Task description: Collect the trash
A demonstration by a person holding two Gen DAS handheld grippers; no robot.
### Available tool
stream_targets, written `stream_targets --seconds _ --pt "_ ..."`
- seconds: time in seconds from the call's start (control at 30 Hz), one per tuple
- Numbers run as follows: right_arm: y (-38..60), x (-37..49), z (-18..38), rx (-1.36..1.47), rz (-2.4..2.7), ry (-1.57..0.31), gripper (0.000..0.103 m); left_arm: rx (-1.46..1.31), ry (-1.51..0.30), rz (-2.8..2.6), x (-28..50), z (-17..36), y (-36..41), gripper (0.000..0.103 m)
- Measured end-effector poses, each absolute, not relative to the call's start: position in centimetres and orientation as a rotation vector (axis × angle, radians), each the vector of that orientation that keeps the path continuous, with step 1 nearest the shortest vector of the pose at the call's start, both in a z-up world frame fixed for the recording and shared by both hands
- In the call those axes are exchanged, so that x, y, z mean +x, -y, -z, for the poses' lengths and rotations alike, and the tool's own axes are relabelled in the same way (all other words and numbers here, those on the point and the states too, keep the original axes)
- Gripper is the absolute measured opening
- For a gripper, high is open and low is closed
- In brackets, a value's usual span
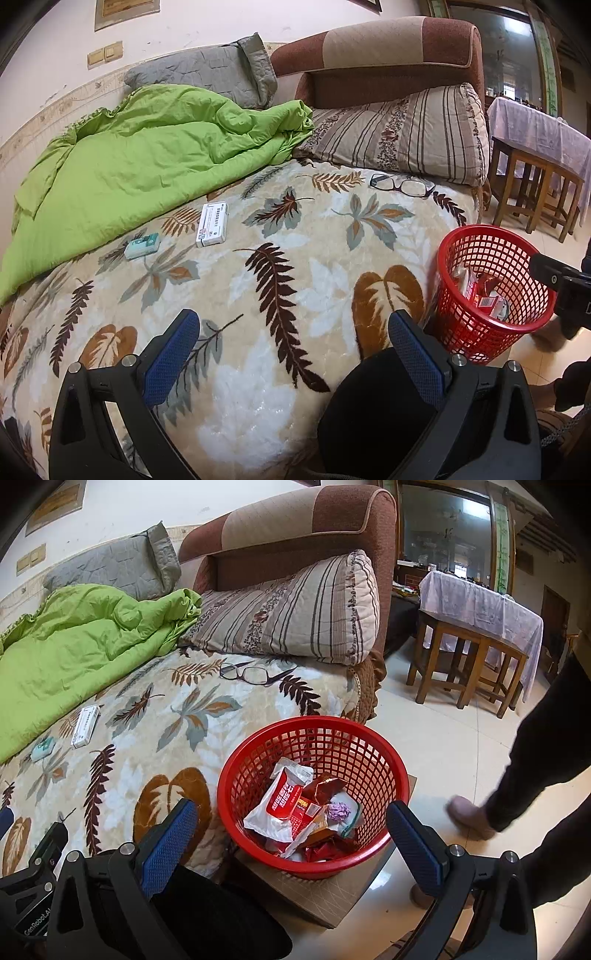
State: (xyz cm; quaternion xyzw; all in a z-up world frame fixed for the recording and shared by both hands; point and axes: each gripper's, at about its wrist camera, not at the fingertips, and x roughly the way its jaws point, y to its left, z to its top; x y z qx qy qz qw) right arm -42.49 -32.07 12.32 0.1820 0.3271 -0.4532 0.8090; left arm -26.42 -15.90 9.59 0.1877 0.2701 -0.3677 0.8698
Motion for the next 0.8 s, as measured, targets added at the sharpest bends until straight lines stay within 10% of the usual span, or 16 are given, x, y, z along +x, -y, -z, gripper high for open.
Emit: stream_targets --seconds 0.8 --pt "32.02 -41.89 -11.91 0.38 0.97 -0.724 0.103 0.38 -0.573 0.776 -26.23 -9.43 15.87 0.102"
